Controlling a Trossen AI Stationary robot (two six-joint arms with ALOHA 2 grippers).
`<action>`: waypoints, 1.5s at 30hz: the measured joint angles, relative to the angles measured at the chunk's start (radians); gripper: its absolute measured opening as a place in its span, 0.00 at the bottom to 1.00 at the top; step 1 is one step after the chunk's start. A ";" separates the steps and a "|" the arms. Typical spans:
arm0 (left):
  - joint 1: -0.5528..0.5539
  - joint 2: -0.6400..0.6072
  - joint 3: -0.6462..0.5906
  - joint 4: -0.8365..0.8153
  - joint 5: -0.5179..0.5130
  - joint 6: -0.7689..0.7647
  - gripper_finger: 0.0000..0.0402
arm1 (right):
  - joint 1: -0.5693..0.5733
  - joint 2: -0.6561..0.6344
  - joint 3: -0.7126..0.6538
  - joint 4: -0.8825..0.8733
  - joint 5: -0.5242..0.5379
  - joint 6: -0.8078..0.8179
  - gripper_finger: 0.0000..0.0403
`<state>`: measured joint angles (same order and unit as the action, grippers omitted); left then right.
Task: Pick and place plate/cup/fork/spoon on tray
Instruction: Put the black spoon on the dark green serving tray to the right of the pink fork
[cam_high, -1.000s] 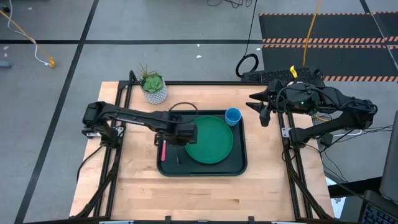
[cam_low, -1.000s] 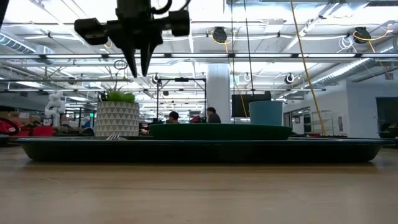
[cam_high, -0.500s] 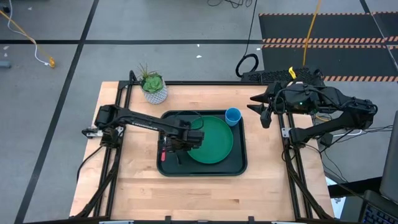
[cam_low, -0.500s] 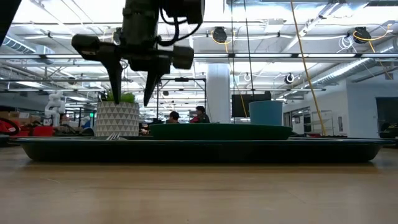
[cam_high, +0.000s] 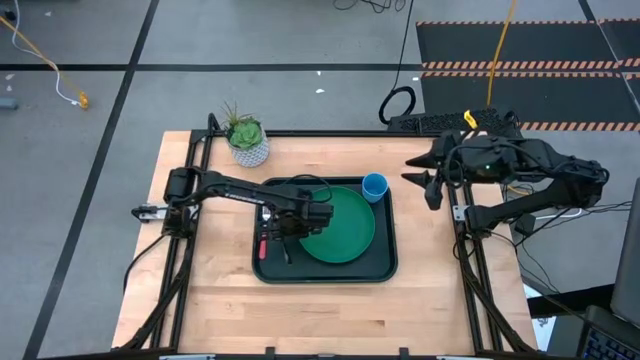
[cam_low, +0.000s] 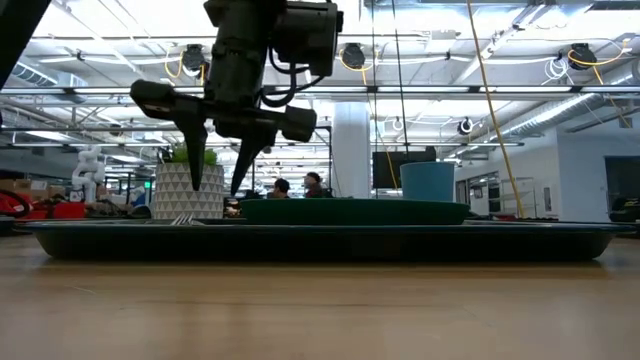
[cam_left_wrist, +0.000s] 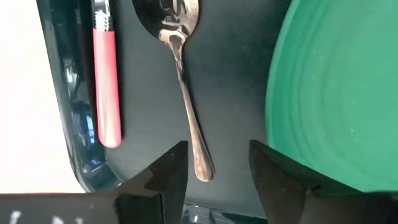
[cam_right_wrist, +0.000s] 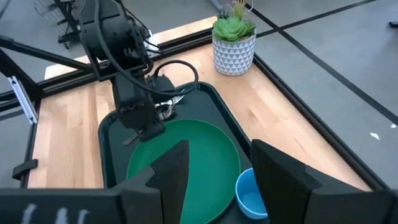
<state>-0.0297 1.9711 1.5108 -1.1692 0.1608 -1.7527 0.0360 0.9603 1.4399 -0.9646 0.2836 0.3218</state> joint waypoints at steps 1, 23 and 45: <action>0.001 -0.001 0.000 0.000 -0.003 0.009 0.41 | 0.000 -0.001 0.000 0.000 0.000 -0.002 0.41; -0.006 -0.121 -0.024 0.031 -0.115 0.069 0.43 | -0.024 -0.004 0.000 0.001 0.003 -0.002 0.41; -0.061 -0.309 -0.431 0.327 -0.102 -0.155 0.43 | -0.024 0.021 0.000 0.005 0.004 0.007 0.41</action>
<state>-0.0911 1.6618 1.0795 -0.8419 0.0590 -1.9075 0.0124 0.9815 1.4395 -0.9596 0.2879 0.3283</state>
